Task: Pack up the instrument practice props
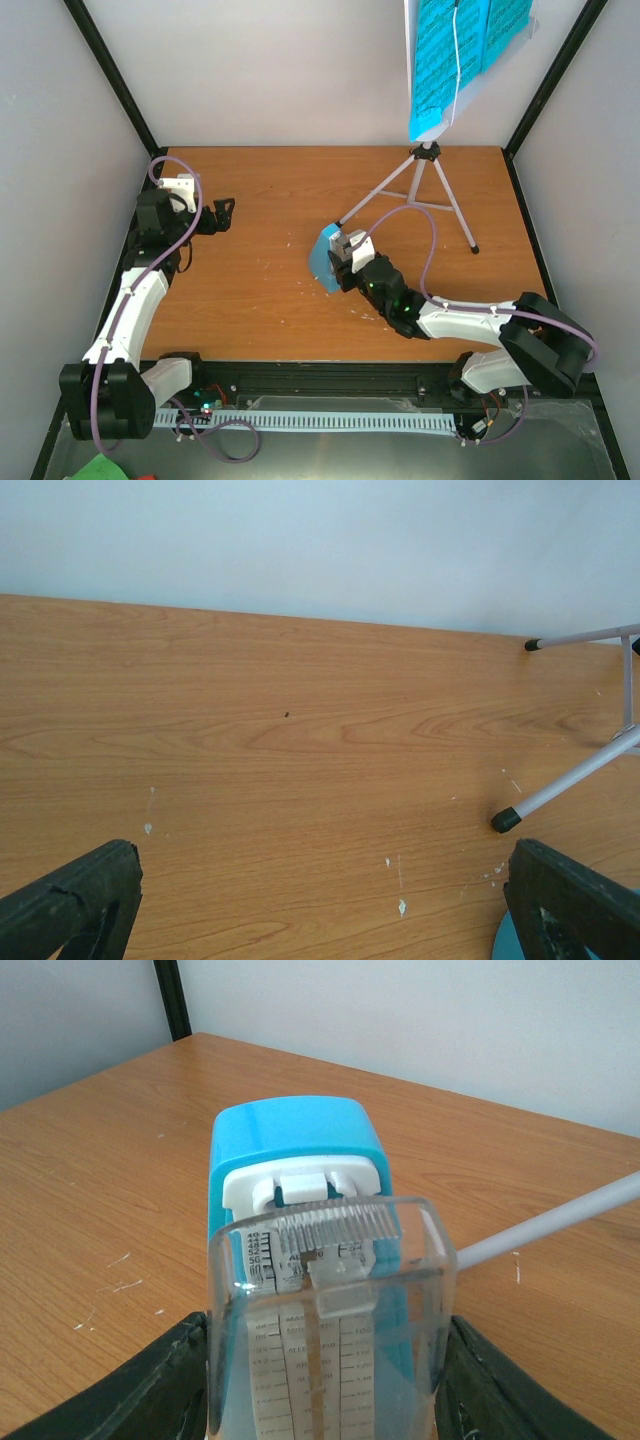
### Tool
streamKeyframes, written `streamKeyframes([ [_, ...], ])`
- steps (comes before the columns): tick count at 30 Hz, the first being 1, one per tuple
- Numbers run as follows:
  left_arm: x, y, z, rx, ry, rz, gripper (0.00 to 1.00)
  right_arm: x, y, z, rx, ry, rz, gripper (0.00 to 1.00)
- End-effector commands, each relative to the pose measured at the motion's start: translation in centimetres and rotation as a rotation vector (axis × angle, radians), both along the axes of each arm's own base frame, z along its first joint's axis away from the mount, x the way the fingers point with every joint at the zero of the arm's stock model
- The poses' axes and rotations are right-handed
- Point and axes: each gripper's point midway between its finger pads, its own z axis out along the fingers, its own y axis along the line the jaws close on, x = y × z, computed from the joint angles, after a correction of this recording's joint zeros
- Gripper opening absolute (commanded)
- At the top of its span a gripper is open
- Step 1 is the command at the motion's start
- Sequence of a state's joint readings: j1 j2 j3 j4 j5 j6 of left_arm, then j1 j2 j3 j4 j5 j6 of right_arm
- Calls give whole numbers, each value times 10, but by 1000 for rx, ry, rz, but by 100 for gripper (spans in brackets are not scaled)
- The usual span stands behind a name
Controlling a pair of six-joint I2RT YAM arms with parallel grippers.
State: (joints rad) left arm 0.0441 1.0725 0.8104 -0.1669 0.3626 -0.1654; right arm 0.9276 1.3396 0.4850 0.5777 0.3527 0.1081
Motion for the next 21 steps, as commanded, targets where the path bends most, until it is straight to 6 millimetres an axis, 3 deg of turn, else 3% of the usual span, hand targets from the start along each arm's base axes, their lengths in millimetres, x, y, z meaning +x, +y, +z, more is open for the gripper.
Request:
streamKeyframes([
  [1,0,0,-1,14,-3,-11,100,-24,-8,-71,-164,163,48,46],
  [12,1,-1,-2,9,2,-15,100,-27,-15,-88,-198,188,38,47],
  [21,1,-1,-3,5,6,-19,100,-25,-22,-84,-260,135,34,46],
])
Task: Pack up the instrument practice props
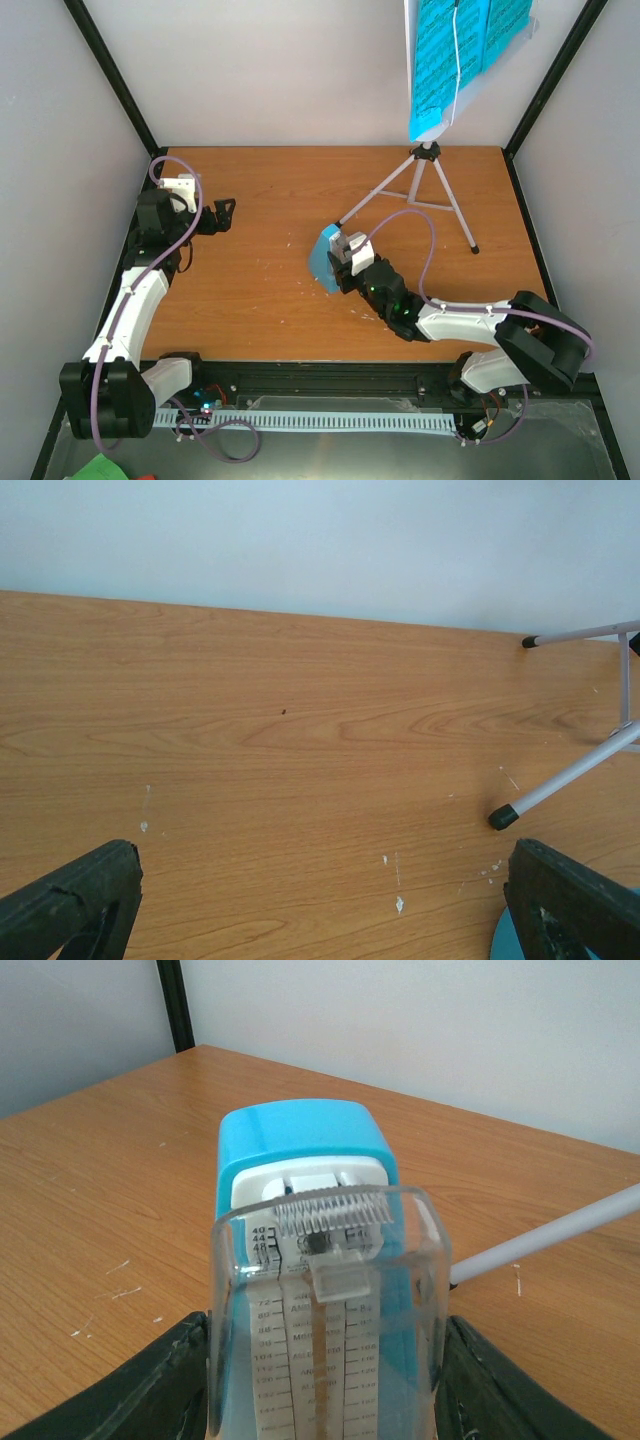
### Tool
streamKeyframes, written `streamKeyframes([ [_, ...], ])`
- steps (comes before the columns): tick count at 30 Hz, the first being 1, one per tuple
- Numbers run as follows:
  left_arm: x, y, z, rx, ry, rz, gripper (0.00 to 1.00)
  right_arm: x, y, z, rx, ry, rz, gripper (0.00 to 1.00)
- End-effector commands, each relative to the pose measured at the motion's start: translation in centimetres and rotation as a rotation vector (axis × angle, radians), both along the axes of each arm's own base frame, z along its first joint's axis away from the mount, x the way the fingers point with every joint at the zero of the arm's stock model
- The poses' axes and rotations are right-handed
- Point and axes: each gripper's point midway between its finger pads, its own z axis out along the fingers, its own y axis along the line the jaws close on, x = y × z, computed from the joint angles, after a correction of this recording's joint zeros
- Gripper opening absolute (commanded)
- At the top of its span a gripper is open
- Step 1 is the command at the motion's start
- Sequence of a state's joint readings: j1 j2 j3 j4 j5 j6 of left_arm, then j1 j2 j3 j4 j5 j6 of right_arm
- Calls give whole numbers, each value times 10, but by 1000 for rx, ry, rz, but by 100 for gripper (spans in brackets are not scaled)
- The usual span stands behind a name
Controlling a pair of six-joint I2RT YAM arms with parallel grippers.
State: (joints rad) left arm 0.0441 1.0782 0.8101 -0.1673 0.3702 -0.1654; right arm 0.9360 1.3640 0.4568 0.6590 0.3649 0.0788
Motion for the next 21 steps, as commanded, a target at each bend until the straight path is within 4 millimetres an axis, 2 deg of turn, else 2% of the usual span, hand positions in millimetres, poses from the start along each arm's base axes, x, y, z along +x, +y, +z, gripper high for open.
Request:
streamKeyframes([
  [1,0,0,-2,8,2,-13,100,-24,-23,-82,-261,169,28,46],
  [11,0,-1,-2,6,1,-15,100,-26,-13,-92,-289,188,74,46],
  [21,0,-1,0,7,-2,-16,99,-26,-14,-108,-292,239,59,46],
])
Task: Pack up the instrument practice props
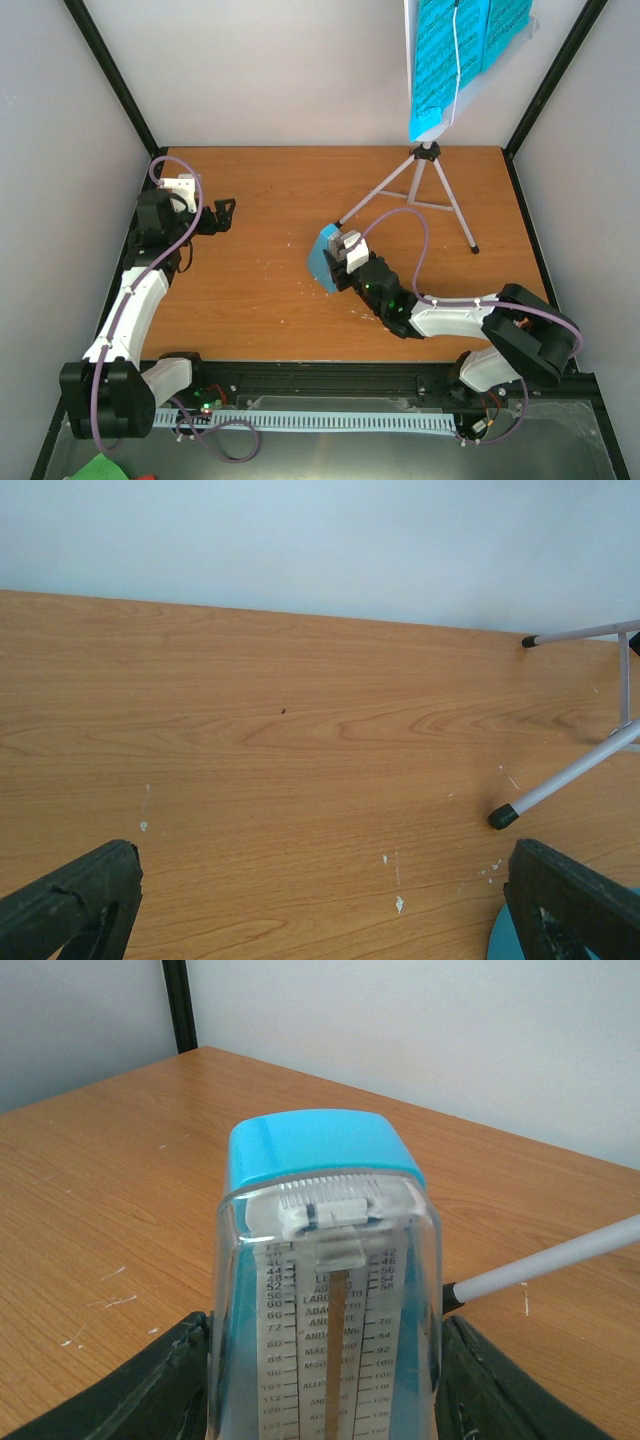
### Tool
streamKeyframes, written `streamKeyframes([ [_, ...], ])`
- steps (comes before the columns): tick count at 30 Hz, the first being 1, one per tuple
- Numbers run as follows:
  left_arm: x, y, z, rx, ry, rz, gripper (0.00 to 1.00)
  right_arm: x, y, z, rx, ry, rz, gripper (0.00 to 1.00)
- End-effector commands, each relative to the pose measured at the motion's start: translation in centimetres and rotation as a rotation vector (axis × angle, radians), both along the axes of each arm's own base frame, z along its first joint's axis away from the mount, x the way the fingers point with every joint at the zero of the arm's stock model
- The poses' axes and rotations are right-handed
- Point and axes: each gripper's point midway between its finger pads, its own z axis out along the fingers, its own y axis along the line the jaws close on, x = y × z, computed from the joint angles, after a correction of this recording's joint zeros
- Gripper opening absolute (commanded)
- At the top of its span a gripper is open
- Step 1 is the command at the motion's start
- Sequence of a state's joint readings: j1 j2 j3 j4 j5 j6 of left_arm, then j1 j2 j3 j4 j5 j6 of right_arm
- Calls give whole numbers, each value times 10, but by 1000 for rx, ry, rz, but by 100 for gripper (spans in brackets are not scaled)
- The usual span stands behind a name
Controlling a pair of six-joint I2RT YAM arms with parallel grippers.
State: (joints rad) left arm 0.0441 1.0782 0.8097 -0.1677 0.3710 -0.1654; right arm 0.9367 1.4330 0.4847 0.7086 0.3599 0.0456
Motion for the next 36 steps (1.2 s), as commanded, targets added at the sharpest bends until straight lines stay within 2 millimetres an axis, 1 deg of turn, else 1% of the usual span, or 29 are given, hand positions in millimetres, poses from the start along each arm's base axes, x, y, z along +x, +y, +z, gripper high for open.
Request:
streamKeyframes([
  [1,0,-1,0,6,-3,-16,99,-33,-24,-105,-274,260,44,46],
  [13,0,-2,-1,5,-2,-18,99,-38,-15,-108,-258,287,93,49],
  [16,-1,-2,0,4,-4,-19,99,-39,-12,-105,-250,286,106,50],
  [19,-1,-3,-1,2,-1,-29,99,-40,-8,-96,-223,278,125,52],
  [21,-1,-4,-1,0,-1,-32,100,-40,-7,-89,-212,268,128,56],
  [22,-1,-3,-1,1,-1,-30,99,-39,-7,-85,-209,261,124,59],
  [24,-1,-4,-1,1,1,-32,99,-37,-8,-75,-198,245,116,69],
  [25,-1,-3,0,1,-2,-30,100,-37,-9,-70,-192,236,112,77],
  [28,-1,-4,-1,0,0,-33,100,-36,-12,-50,-155,194,103,91],
  [30,-1,-4,-1,-1,1,-35,100,-36,-16,-39,-130,171,89,95],
  [33,-1,-5,-2,-1,3,-39,100,-38,-25,-28,-99,160,63,97],
  [36,-4,-13,0,-8,-6,-86,99,-40,-41,-20,-45,155,16,100],
])
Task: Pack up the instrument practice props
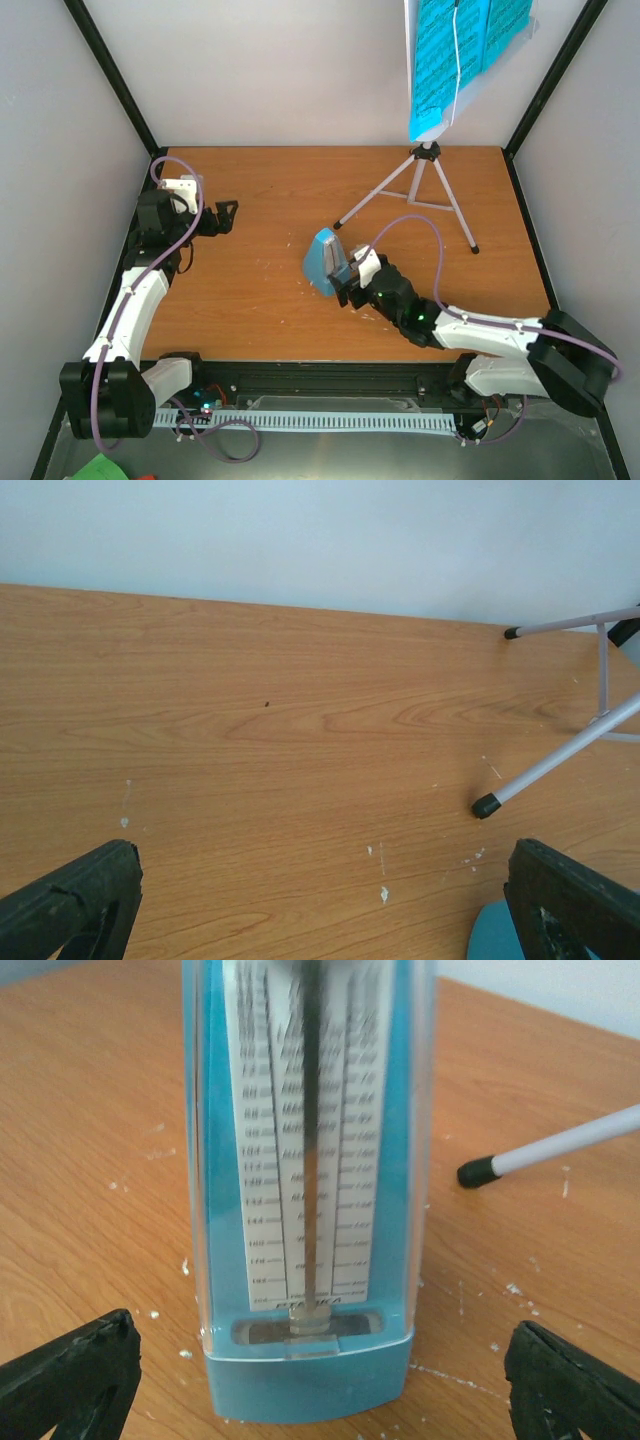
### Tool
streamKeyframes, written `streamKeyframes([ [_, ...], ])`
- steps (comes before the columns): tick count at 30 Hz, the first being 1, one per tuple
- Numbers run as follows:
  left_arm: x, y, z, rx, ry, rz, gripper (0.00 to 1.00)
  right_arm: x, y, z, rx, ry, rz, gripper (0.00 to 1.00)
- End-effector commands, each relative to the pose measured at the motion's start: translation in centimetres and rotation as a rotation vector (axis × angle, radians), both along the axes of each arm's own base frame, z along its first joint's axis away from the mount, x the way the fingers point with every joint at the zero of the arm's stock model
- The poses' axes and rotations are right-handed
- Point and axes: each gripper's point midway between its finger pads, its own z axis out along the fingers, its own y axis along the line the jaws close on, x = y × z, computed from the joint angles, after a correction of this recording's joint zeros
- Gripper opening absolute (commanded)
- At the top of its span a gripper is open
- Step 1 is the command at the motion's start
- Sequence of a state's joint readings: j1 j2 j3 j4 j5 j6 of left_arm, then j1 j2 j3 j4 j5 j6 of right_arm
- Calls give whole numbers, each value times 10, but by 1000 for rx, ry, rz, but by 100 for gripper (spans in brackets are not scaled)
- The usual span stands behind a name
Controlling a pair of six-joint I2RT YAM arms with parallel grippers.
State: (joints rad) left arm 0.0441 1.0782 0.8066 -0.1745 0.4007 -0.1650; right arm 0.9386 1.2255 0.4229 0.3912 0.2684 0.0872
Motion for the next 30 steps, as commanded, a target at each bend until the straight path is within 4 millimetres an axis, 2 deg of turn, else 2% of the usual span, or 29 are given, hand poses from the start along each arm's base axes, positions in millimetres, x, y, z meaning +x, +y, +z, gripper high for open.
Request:
streamKeyframes([
  [1,-2,-15,8,3,-45,-88,99,-4,-25,4,56,12,-80,100],
  [3,-8,-36,10,-12,-63,-170,100,-3,-41,5,95,34,-119,100],
  [7,-30,-100,16,-129,4,-369,99,3,-75,10,160,93,-188,100],
  [10,-53,-156,37,-173,3,-511,99,8,-105,19,243,121,-255,100],
  [11,-55,-165,42,-175,-2,-529,99,9,-114,22,266,125,-275,100],
  [12,-63,-183,46,-173,2,-577,99,9,-123,25,286,125,-294,100],
  [15,-67,-211,29,-104,75,-616,99,9,-141,33,341,120,-338,100],
  [18,-58,-228,-3,22,151,-594,99,6,-147,40,380,110,-346,100],
  [22,-65,-251,-13,80,157,-649,99,2,-148,38,402,129,-349,100],
  [26,-65,-253,-30,163,175,-633,100,0,-148,32,422,143,-352,100],
  [30,-69,-254,-33,195,153,-633,94,0,-148,27,440,154,-359,100],
])
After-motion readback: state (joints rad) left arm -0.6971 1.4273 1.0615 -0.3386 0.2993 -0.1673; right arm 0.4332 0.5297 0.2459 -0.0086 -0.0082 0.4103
